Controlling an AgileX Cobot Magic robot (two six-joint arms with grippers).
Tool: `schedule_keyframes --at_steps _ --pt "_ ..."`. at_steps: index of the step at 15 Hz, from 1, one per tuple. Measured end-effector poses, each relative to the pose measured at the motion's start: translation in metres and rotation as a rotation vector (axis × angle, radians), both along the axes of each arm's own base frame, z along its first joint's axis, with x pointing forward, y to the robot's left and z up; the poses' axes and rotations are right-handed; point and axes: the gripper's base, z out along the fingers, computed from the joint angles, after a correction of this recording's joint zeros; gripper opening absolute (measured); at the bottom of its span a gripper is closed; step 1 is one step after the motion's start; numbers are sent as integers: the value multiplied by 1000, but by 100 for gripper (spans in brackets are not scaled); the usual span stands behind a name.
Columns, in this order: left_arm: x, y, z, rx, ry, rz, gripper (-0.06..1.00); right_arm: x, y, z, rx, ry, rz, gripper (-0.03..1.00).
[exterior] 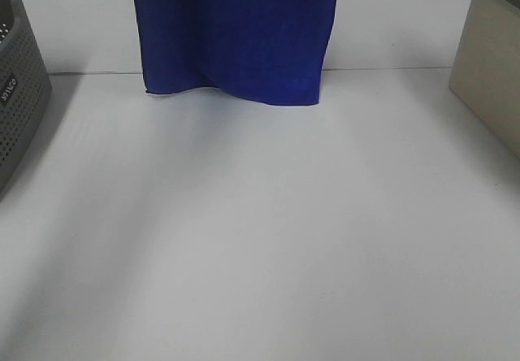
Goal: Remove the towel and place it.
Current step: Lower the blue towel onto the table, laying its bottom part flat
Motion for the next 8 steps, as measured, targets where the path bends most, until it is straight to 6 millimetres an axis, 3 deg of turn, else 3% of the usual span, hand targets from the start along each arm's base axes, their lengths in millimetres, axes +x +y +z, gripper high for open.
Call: schedule_keyframes --at_steps 6,8 --pt "-48 1 -26 136 717 -6 0 -42 0 -9 -31 410 120 2" --pt "-62 6 -18 127 773 -11 0 -57 0 -12 -21 540 148 2"
